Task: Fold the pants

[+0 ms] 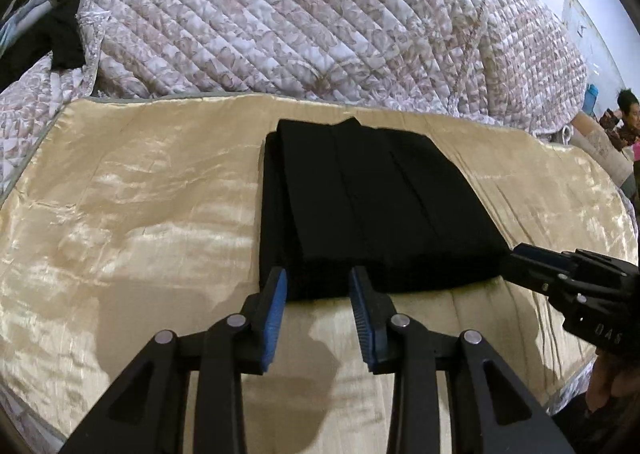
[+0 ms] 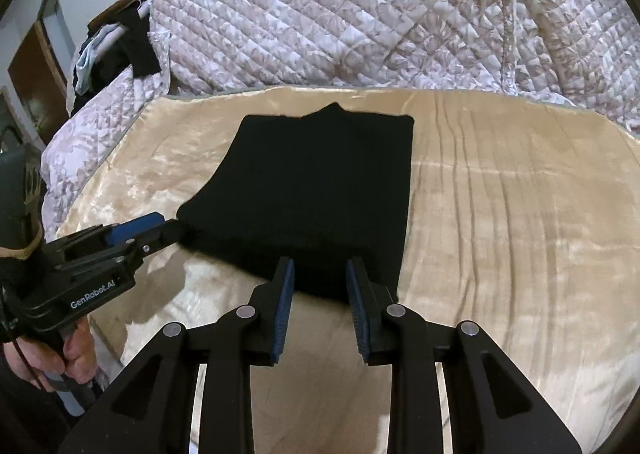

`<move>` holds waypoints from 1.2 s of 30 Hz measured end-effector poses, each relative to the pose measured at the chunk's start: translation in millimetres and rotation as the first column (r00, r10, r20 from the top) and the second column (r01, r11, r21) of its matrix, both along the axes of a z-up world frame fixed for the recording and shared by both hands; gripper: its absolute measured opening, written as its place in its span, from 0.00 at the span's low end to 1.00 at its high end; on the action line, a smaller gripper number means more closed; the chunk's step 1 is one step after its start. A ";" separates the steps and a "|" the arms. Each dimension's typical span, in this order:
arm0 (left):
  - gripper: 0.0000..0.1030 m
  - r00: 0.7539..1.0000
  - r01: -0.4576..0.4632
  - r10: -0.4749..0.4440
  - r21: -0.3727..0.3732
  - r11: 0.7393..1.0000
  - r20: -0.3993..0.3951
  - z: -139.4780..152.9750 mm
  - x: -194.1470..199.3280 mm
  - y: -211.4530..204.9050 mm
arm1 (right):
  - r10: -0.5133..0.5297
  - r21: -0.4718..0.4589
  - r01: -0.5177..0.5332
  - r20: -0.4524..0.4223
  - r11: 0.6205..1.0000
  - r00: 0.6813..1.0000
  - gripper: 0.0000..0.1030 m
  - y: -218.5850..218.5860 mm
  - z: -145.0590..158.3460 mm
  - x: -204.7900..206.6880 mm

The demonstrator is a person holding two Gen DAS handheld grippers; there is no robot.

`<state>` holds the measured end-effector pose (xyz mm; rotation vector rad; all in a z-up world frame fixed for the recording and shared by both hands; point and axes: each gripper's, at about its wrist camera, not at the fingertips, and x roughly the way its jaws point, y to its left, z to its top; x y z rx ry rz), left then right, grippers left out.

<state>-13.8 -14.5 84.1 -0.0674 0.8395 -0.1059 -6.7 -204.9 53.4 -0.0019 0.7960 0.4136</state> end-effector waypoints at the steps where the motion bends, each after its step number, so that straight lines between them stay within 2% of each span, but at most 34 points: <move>1: 0.36 1.000 0.001 -0.001 0.002 1.000 -0.003 -1.1 -2.2 -0.8 | 0.002 -0.013 -0.002 -0.001 1.000 1.000 0.27 1.3 -2.3 -4.7; 4: 0.41 1.000 0.010 -0.010 0.016 1.000 -0.006 -5.4 -7.3 -2.4 | 0.012 -0.041 -0.012 -0.006 0.999 1.000 0.27 4.7 -8.9 -11.3; 6: 0.42 1.000 0.012 -0.011 0.024 1.000 -0.019 -10.1 -6.5 -2.2 | 0.014 -0.057 -0.015 -0.018 0.998 1.000 0.41 6.5 -14.8 -10.9; 7: 0.42 1.000 0.011 -0.010 0.027 1.000 -0.029 -13.1 -5.7 -1.8 | 0.011 -0.067 -0.013 -0.025 0.998 1.000 0.44 6.6 -18.5 -9.8; 15: 0.42 0.997 0.004 -0.001 0.037 0.999 -0.078 -28.4 0.5 1.0 | -0.035 -0.065 0.030 -0.072 0.997 0.997 0.44 -2.5 -30.2 -2.6; 25: 0.43 0.997 0.009 -0.006 0.038 0.999 -0.073 -28.2 0.0 -0.2 | -0.021 -0.078 0.016 -0.069 0.997 0.997 0.44 -1.6 -31.8 -2.9; 27: 0.43 0.999 0.001 -0.001 0.005 1.000 -0.046 -18.8 -1.6 3.5 | -0.025 -0.072 0.020 -0.065 0.997 0.998 0.44 -2.4 -30.4 -3.4; 31: 0.44 0.999 0.014 -0.011 -0.051 0.999 0.041 2.5 -1.5 7.2 | -0.049 -0.003 0.050 0.033 0.999 0.998 0.44 -9.2 -7.5 -9.3; 36: 0.44 1.000 0.025 -0.025 -0.075 0.997 0.001 -8.4 16.8 2.0 | -0.089 0.000 0.089 0.026 0.996 0.996 0.44 -11.1 -9.8 2.3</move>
